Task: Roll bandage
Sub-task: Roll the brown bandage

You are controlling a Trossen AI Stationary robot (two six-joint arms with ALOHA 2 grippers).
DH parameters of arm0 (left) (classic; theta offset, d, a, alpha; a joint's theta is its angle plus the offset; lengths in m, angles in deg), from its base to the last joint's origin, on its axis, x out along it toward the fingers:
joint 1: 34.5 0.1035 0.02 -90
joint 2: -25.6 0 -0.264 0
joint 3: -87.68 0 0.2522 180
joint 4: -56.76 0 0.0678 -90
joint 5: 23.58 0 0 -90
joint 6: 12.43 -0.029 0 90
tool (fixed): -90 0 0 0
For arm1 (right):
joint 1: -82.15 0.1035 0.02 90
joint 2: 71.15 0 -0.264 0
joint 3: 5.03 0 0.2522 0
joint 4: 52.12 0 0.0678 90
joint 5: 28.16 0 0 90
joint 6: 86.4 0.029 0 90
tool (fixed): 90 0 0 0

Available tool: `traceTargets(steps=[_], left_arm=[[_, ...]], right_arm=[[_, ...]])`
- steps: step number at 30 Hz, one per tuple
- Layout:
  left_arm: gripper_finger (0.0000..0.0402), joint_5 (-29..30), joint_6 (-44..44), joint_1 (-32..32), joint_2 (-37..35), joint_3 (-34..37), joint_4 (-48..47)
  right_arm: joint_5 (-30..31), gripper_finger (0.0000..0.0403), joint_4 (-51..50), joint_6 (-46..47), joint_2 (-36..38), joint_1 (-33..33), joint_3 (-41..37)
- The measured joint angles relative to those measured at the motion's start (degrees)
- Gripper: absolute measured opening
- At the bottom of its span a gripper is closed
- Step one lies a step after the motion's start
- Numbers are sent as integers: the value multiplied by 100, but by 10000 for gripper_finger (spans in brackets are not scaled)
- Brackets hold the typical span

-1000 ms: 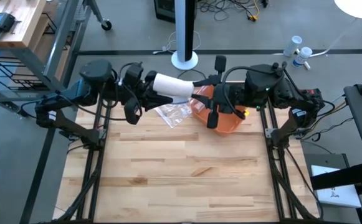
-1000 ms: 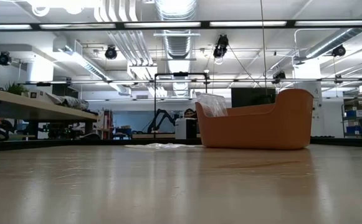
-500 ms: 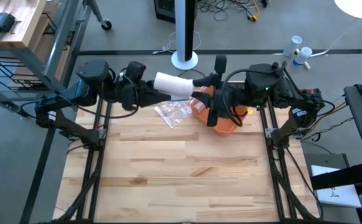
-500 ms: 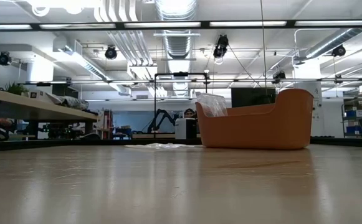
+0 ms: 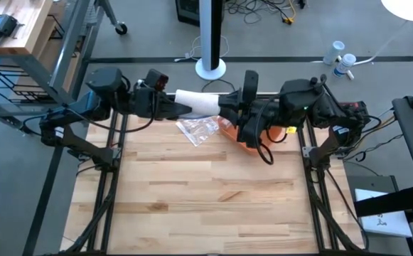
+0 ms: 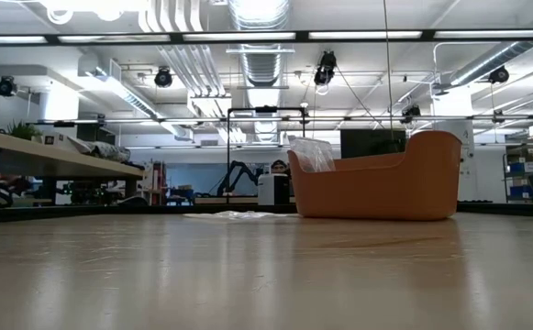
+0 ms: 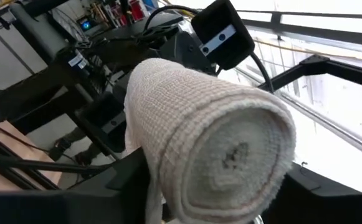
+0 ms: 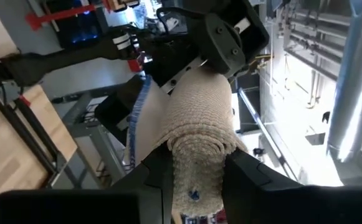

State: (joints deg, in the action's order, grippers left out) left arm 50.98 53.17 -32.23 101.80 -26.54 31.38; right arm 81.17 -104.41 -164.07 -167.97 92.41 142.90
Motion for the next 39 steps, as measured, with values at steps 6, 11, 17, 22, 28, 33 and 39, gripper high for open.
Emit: traceTargets(steps=[6, 11, 17, 22, 28, 33, 39], left_arm=[[214, 3, 247, 98, -32, 2, -9], [220, 0, 411, 99, -32, 2, -9], [221, 53, 591, 101, -6, 2, -7], [214, 149, 676, 101, -6, 2, -8], [224, 156, 693, 101, -6, 2, -8], [233, 73, 401, 101, -29, 2, -10], [229, 62, -30, 103, -80, 2, -29]], right_arm=[[33, 87, -122, -638, 0, -4, 0], [33, 87, -136, -1498, 0, -2, -4], [119, 87, -154, -2265, 0, -2, -7], [170, 87, -159, -2652, 0, -2, -9], [168, 87, -163, -3209, 0, -13, -11], [138, 87, -187, -3186, 46, -13, -20], [99, 87, -163, -2931, 46, -13, -20]])
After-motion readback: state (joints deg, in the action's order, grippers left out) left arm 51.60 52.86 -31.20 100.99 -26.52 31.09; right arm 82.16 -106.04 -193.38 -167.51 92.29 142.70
